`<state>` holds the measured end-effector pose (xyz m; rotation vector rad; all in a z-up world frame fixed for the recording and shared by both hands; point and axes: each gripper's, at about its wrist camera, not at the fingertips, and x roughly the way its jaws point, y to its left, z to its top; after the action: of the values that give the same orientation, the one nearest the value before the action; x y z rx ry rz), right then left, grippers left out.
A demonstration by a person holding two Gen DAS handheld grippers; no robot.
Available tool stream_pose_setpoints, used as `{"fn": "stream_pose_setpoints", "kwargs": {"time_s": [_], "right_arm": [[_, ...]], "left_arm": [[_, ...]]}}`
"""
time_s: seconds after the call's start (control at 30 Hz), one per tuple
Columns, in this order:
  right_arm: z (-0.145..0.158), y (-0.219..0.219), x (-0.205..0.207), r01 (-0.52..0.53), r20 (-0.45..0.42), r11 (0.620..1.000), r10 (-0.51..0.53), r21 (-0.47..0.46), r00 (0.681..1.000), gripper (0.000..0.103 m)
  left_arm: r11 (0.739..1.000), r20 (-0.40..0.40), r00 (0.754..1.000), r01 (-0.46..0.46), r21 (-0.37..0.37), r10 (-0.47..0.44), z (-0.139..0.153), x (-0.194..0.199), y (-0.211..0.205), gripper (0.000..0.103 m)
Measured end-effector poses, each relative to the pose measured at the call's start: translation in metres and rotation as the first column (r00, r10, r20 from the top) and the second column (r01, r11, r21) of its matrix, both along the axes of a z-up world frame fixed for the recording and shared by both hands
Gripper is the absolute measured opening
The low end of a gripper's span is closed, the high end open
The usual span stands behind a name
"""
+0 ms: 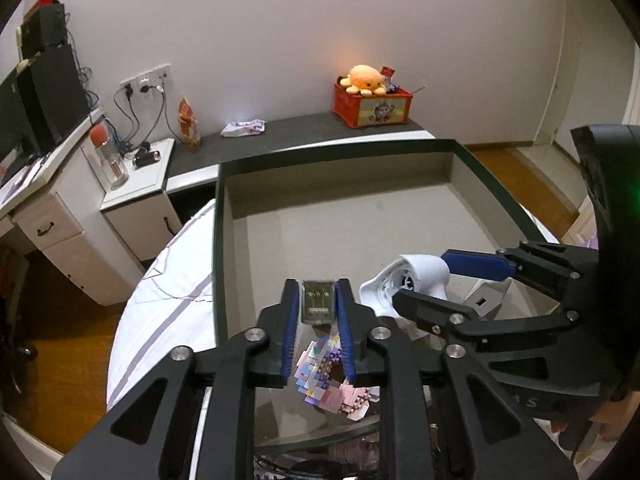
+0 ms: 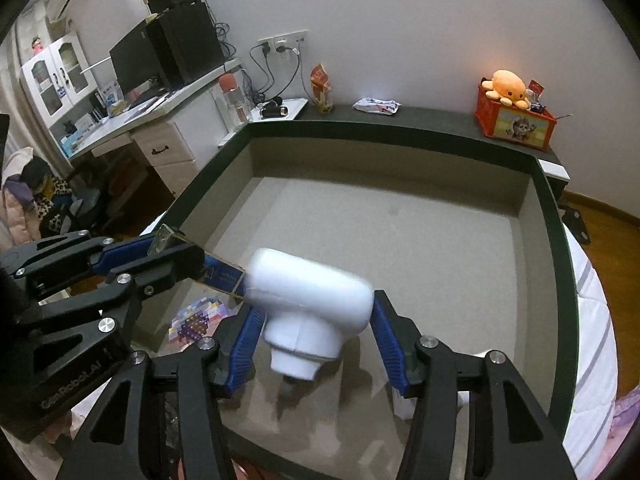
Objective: Organize rigid objects
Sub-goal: 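Lower the battery pack and hair dryer into the pink box and open both grippers, then withdraw both tools from the box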
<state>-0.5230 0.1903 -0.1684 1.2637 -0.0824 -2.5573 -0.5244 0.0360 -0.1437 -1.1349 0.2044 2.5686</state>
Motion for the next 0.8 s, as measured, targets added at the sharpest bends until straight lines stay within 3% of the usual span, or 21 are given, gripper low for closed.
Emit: {"fn": "stream_pose_setpoints", "kwargs": {"time_s": [0.07, 0.13, 0.2, 0.23, 0.3, 0.43, 0.6, 0.7, 0.8], "right_arm": [[0.006, 0.001, 0.005, 0.008, -0.014, 1.000, -0.008, 0.004, 1.000, 0.058], [0.014, 0.004, 0.012, 0.024, -0.031, 1.000, -0.024, 0.013, 0.999, 0.059], [0.022, 0.007, 0.023, 0.039, -0.051, 0.999, -0.038, 0.017, 0.998, 0.064], [0.026, 0.009, 0.029, 0.048, -0.066, 0.999, -0.046, 0.017, 0.997, 0.068], [0.038, 0.011, 0.046, 0.071, -0.117, 0.997, -0.067, 0.032, 0.991, 0.080], [0.059, 0.010, 0.080, 0.078, -0.197, 0.997, -0.071, 0.028, 0.978, 0.080], [0.078, 0.012, 0.133, 0.087, -0.307, 0.996, -0.082, 0.004, 0.948, 0.081], [0.082, 0.016, 0.164, 0.091, -0.365, 0.994, -0.105, -0.056, 0.925, 0.082], [0.084, 0.012, 0.189, 0.111, -0.413, 0.993, -0.116, -0.036, 0.903, 0.082]], "left_arm": [[1.000, -0.010, 1.000, -0.027, -0.002, 0.027, 0.006, 0.005, -0.005, 0.038], [0.999, -0.031, 0.998, -0.052, 0.015, 0.052, 0.012, 0.013, -0.012, 0.068], [0.996, -0.054, 0.995, -0.086, 0.031, 0.088, 0.021, 0.025, -0.021, 0.091], [0.994, -0.074, 0.992, -0.101, 0.040, 0.104, 0.026, 0.033, -0.025, 0.098], [0.992, -0.105, 0.987, -0.120, 0.042, 0.123, 0.033, 0.049, -0.030, 0.101], [0.988, -0.155, 0.976, -0.148, 0.039, 0.153, 0.046, 0.087, -0.037, 0.103], [0.978, -0.281, 0.937, -0.203, 0.043, 0.207, 0.061, 0.149, -0.044, 0.103], [0.982, -0.334, 0.923, -0.182, 0.057, 0.190, 0.064, 0.185, -0.045, 0.103], [0.985, -0.361, 0.917, -0.164, 0.047, 0.170, 0.068, 0.210, -0.044, 0.103]]}}
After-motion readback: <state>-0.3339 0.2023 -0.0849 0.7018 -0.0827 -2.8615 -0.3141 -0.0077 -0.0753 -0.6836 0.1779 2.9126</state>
